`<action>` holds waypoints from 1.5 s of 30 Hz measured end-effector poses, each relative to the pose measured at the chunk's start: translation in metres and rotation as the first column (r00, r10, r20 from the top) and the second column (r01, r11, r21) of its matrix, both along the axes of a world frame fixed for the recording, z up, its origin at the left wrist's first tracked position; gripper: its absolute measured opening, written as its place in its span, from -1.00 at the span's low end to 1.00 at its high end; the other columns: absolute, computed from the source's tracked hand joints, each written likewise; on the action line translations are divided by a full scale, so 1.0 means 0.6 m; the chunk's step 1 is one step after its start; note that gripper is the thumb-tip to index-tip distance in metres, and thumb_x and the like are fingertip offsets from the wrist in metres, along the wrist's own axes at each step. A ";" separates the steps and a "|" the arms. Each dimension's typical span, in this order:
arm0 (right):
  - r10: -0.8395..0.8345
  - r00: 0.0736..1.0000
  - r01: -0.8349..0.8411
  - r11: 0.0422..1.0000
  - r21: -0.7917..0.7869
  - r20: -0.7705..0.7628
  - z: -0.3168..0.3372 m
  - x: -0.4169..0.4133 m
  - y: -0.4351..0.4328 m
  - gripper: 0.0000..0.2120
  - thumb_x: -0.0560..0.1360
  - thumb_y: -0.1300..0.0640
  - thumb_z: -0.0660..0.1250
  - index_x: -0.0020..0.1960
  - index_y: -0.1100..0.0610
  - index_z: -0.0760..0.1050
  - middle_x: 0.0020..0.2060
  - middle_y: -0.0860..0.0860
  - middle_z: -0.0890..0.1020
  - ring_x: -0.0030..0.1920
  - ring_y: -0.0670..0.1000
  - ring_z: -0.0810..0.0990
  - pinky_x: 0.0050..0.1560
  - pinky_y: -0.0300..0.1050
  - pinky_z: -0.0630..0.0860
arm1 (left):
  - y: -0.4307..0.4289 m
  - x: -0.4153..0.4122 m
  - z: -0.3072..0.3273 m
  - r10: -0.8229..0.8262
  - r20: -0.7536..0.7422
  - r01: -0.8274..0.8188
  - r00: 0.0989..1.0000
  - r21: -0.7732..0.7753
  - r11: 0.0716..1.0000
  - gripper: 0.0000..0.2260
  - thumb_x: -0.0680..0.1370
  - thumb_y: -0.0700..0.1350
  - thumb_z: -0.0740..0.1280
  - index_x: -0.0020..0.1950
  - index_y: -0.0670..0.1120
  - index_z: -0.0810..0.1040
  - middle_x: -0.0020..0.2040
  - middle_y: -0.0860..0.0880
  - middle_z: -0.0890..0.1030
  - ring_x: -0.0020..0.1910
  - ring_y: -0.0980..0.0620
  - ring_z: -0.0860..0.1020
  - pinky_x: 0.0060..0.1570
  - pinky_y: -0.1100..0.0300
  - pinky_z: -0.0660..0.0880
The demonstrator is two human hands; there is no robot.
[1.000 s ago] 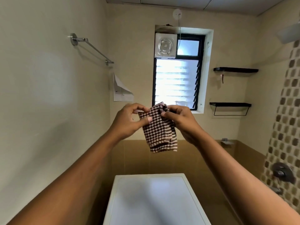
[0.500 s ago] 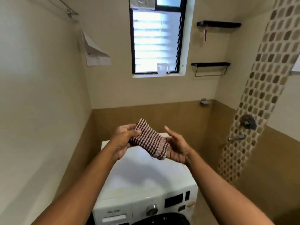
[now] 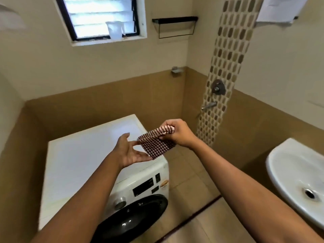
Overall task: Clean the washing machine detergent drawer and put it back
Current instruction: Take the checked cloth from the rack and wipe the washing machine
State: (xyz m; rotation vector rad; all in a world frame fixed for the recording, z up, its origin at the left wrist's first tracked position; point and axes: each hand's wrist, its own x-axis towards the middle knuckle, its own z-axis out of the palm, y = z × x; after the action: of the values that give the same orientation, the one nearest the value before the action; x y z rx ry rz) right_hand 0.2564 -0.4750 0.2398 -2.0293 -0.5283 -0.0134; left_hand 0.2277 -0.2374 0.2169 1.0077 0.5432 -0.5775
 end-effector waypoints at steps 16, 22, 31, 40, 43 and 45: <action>-0.122 0.985 0.163 0.886 0.434 -0.122 -0.032 0.318 -0.285 -0.64 0.44 0.33 0.53 0.22 0.18 0.62 0.14 0.06 0.71 0.28 0.09 0.64 0.37 0.21 0.53 | -0.316 0.331 0.070 0.165 0.372 -0.189 0.913 0.029 0.981 -0.63 0.56 -0.48 0.30 0.37 -0.35 0.50 0.20 -0.29 0.66 0.08 -0.17 0.68 0.01 -0.01 0.69; 0.294 0.665 0.472 0.547 0.691 -0.687 -0.017 0.452 -0.289 -0.51 0.72 -0.06 0.02 0.32 0.30 0.49 0.12 0.26 0.68 0.11 0.22 0.65 0.23 0.25 0.53 | -0.323 0.479 0.123 0.066 0.472 -0.099 0.879 0.044 0.994 -0.74 0.59 -0.47 0.27 0.26 -0.33 0.56 0.04 -0.21 0.72 -0.06 -0.08 0.73 -0.17 0.13 0.69; 0.087 0.832 0.301 0.760 0.576 -0.548 0.113 0.707 -0.333 -0.51 0.48 0.41 0.45 0.37 0.23 0.47 0.18 0.18 0.69 0.13 0.19 0.70 -0.01 0.09 0.70 | -0.359 0.756 0.174 0.123 0.545 -0.260 0.830 0.183 0.948 -0.78 0.65 -0.29 0.34 0.29 -0.25 0.59 0.10 -0.18 0.74 0.00 -0.08 0.73 -0.04 0.03 0.65; -0.117 0.934 0.282 0.822 0.494 -0.339 0.229 0.959 -0.345 -0.45 0.41 0.39 0.53 0.34 0.18 0.47 0.15 0.15 0.66 0.10 0.14 0.69 -0.03 0.12 0.72 | -0.395 0.923 0.260 0.001 0.555 -0.273 0.832 0.408 0.871 -0.75 0.59 -0.40 0.32 0.26 -0.31 0.53 -0.14 -0.19 0.68 -0.35 -0.04 0.65 -0.39 0.12 0.65; -0.154 0.948 0.283 0.812 0.511 -0.279 0.269 1.047 -0.332 -0.59 0.42 0.35 0.54 0.20 0.15 0.52 0.13 0.17 0.64 0.08 0.19 0.69 -0.12 0.10 0.72 | -0.388 1.009 0.308 0.103 0.643 -0.401 0.759 0.338 0.851 -0.76 0.55 -0.42 0.38 0.21 -0.34 0.57 -0.05 -0.20 0.70 -0.22 -0.07 0.67 -0.32 0.12 0.67; -0.139 0.968 0.231 0.821 0.522 -0.210 0.296 1.118 -0.319 -0.65 0.41 0.26 0.59 0.14 0.15 0.57 0.12 0.17 0.68 0.07 0.18 0.71 -0.12 0.09 0.72 | -0.374 1.080 0.343 0.113 0.696 -0.459 0.709 0.334 0.823 -0.73 0.53 -0.39 0.44 0.22 -0.29 0.58 0.02 -0.19 0.72 -0.14 -0.06 0.72 -0.26 0.13 0.67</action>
State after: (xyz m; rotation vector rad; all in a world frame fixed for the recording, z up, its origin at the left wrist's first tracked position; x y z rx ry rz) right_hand 0.9271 -0.6664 0.4172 -1.4933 -0.1844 -0.1043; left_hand 0.8758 -0.4619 0.4228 1.4795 0.2009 0.2538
